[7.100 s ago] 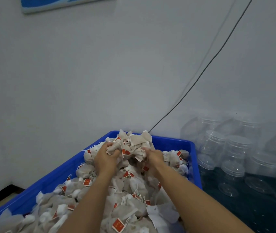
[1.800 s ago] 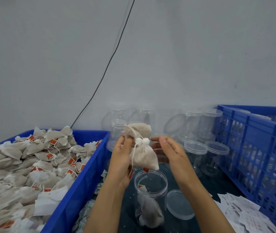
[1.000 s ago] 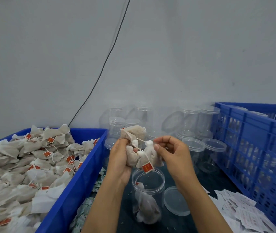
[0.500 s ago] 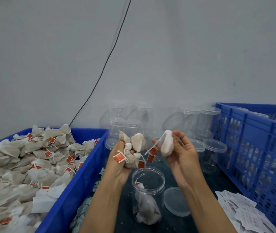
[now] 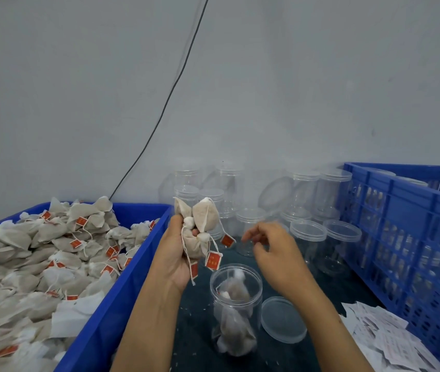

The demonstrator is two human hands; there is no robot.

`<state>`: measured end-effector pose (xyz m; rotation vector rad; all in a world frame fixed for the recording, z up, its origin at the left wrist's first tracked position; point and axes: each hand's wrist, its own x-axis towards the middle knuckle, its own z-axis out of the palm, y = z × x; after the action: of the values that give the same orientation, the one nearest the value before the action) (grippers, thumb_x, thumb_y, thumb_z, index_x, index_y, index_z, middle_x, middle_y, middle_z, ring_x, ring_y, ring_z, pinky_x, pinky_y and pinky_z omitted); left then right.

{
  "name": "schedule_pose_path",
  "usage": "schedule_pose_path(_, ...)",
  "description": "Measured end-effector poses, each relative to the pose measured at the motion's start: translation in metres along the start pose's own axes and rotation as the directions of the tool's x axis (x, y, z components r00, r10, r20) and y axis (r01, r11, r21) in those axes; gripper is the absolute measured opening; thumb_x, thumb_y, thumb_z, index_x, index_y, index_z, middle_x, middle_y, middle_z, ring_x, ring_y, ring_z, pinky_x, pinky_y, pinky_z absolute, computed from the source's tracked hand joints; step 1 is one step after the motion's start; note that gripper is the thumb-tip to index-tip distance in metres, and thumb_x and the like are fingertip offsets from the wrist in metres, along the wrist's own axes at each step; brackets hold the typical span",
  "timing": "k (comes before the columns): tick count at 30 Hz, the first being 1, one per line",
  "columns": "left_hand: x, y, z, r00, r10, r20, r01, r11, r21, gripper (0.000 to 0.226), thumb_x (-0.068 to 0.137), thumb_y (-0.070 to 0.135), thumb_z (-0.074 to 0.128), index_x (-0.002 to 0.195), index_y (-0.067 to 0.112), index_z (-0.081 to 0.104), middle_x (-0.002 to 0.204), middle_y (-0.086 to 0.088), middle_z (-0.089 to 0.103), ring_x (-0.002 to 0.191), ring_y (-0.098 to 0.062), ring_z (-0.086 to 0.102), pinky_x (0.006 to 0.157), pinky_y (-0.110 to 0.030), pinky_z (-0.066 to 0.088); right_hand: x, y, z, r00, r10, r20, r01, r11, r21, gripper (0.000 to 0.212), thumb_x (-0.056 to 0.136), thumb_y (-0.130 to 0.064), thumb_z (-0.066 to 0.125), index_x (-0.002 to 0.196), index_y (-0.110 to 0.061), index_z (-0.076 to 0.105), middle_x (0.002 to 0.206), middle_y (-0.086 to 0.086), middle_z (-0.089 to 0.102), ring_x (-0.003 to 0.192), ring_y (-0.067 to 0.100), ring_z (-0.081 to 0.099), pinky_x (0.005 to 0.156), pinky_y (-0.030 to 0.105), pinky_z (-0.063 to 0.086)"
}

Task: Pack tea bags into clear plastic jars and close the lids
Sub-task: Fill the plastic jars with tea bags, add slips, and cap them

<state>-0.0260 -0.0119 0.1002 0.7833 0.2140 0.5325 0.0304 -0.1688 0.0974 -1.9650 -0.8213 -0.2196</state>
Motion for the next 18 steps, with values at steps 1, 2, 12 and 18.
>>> schedule_pose_path(1, -0.002, -0.001, 0.001, 1.000, -0.016, 0.017, 0.016, 1.000, 0.003, 0.031, 0.099, 0.034, 0.047, 0.079, 0.013, 0.058, 0.052, 0.002, 0.057, 0.042, -0.003, 0.055, 0.039, -0.017, 0.047, 0.000, -0.002, 0.000, 0.999, 0.009, -0.044, -0.005, 0.996, 0.086, 0.032, 0.095, -0.002, 0.045, 0.086, -0.028, 0.061, 0.099, -0.007, 0.060, 0.091, 0.004, 0.058, 0.074, 0.012, 0.046)
schedule_pose_path(2, -0.002, -0.002, 0.002, 0.999, -0.031, 0.031, 0.031, 1.000, 0.005, 0.032, 0.099, 0.035, 0.047, 0.080, 0.012, 0.058, 0.050, 0.002, 0.058, 0.040, -0.004, 0.056, 0.038, -0.017, 0.046, 0.001, -0.003, 0.000, 0.997, 0.050, -0.051, -0.037, 0.970, 0.239, 0.026, 0.098, -0.009, 0.045, 0.093, -0.027, 0.062, 0.099, -0.006, 0.064, 0.093, 0.007, 0.061, 0.077, 0.016, 0.048)
schedule_pose_path(12, -0.005, -0.009, -0.001, 0.971, -0.151, 0.186, 0.075, 0.930, 0.361, 0.042, 0.093, 0.045, 0.052, 0.083, 0.009, 0.071, 0.070, -0.007, 0.067, 0.058, -0.013, 0.063, 0.052, -0.026, 0.053, -0.003, -0.010, 0.011, 0.954, 0.180, 0.238, -0.298, 0.622, 0.724, 0.037, 0.073, -0.030, 0.066, 0.101, -0.006, 0.067, 0.082, 0.006, 0.070, 0.063, 0.011, 0.063, 0.057, 0.021, 0.054)
schedule_pose_path(18, -0.010, -0.001, -0.001, 0.991, 0.014, 0.135, -0.079, 0.870, 0.486, 0.030, 0.098, 0.034, 0.050, 0.086, 0.010, 0.063, 0.061, -0.001, 0.068, 0.051, -0.009, 0.063, 0.046, -0.021, 0.052, -0.001, -0.010, 0.015, 0.958, 0.194, 0.213, -0.288, 0.691, 0.664, 0.017, 0.089, -0.018, 0.062, 0.100, -0.006, 0.067, 0.084, 0.006, 0.071, 0.066, 0.010, 0.064, 0.059, 0.020, 0.052)
